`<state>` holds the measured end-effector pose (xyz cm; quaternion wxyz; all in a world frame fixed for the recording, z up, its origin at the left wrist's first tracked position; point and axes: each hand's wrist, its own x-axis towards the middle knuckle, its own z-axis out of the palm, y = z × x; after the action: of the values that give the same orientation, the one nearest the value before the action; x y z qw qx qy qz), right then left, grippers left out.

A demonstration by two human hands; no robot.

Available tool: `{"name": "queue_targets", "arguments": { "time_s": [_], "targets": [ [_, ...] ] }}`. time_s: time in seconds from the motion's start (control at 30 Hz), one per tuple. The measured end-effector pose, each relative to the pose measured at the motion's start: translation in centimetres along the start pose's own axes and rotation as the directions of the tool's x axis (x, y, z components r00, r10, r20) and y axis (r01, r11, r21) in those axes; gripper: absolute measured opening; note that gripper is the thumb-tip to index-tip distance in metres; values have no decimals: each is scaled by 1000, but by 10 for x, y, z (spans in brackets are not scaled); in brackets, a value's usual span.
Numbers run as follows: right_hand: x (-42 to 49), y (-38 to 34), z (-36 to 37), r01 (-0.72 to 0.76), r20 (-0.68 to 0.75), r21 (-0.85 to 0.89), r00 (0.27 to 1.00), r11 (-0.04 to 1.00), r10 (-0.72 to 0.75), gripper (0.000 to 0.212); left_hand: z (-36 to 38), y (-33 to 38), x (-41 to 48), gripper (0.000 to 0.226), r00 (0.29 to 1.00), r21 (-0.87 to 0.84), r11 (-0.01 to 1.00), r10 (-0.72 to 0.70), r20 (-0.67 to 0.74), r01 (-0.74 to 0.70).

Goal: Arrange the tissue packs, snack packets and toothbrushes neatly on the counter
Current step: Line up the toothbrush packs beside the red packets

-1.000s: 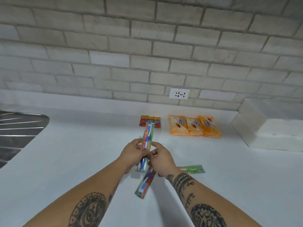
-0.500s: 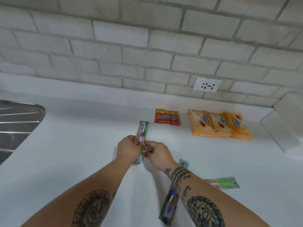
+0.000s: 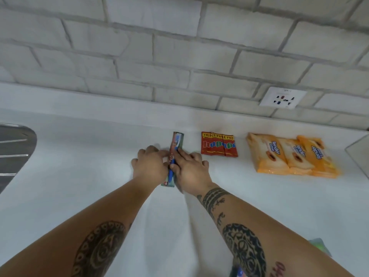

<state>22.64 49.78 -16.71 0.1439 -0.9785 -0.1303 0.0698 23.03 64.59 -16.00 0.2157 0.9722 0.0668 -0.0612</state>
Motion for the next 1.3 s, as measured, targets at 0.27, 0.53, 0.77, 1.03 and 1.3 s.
{"name": "queue_targets", "arguments": {
  "time_s": [0.27, 0.53, 0.77, 1.03, 1.3],
  "targets": [
    [31, 0, -8, 10, 89, -21, 996, 1000, -8, 57, 0, -16, 27, 45, 996, 94, 991, 92, 15, -93],
    [31, -2, -8, 1, 112, -35, 994, 999, 3, 57, 7, -25, 26, 42, 991, 67, 990, 127, -34, -124],
    [29, -6, -10, -12, 130, -41, 991, 999, 17, 55, 6, -28, 24, 44, 989, 88, 985, 148, -17, -146],
    [-2, -4, -31, -74, 107, 168, 993, 983, 56, 55, -8, -18, 4, 48, 994, 77, 991, 109, 6, -110],
    [-69, 34, -62, -120, 42, 146, 992, 982, 115, 56, -12, 24, -42, 41, 982, 35, 987, 159, -105, -156]
  ]
}}
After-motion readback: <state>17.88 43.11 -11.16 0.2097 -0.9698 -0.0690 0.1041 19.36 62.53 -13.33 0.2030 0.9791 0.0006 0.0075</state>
